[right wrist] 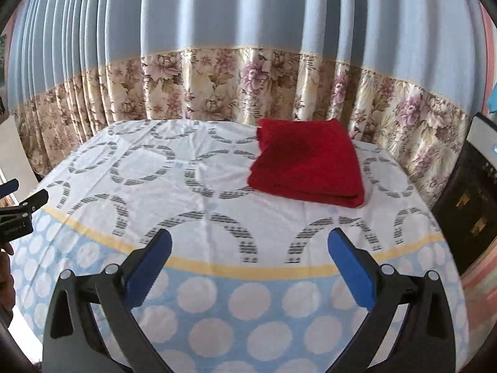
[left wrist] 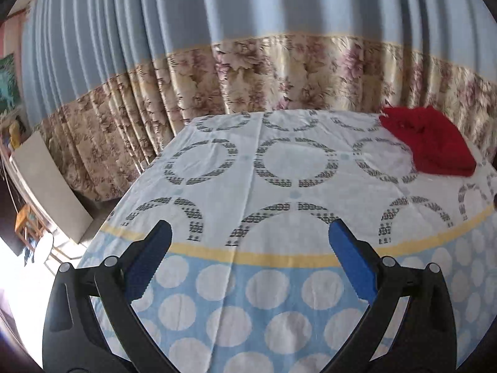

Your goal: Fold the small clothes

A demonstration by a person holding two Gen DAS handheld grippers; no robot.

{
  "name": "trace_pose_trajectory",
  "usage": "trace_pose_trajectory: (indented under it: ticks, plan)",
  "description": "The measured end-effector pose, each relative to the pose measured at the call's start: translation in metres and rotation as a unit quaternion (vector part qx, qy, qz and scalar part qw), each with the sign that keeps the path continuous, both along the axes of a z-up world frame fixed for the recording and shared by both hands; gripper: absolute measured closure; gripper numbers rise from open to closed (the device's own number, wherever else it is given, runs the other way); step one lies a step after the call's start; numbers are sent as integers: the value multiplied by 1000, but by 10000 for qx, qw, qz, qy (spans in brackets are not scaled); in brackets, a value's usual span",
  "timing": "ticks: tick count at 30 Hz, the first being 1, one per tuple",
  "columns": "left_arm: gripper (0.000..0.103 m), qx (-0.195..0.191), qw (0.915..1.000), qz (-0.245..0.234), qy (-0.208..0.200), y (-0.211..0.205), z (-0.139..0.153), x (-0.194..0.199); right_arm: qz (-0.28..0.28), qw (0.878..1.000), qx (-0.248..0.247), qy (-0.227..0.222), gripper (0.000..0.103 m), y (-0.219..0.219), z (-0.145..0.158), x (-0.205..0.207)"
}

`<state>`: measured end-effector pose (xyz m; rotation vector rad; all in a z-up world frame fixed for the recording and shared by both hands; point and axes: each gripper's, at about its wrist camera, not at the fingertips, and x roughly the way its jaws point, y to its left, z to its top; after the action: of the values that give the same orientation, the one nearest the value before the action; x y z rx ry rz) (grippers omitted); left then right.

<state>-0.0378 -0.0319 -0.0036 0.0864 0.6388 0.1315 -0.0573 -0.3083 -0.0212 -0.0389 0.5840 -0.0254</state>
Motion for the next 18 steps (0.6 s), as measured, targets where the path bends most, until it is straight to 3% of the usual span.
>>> trace_pose_trajectory:
  ticks: [5, 11, 15, 18]
  plan:
    - [3, 99, 9992, 202, -333, 1, 1, -3, -118, 9996, -1, -261, 2, -4, -3, 1]
    - [3, -80, 9996, 97, -237, -2, -4, 2, -253, 9988, 200, -371, 2, -22, -4, -2]
    - [3, 111, 9998, -23, -193, -11, -7, 1, -313, 9977, 492, -338, 2, -31, -3, -4]
    - [3, -107, 9998, -125, -110, -12, -5, 0, -294, 9981, 406, -357, 2, -27, -3, -6]
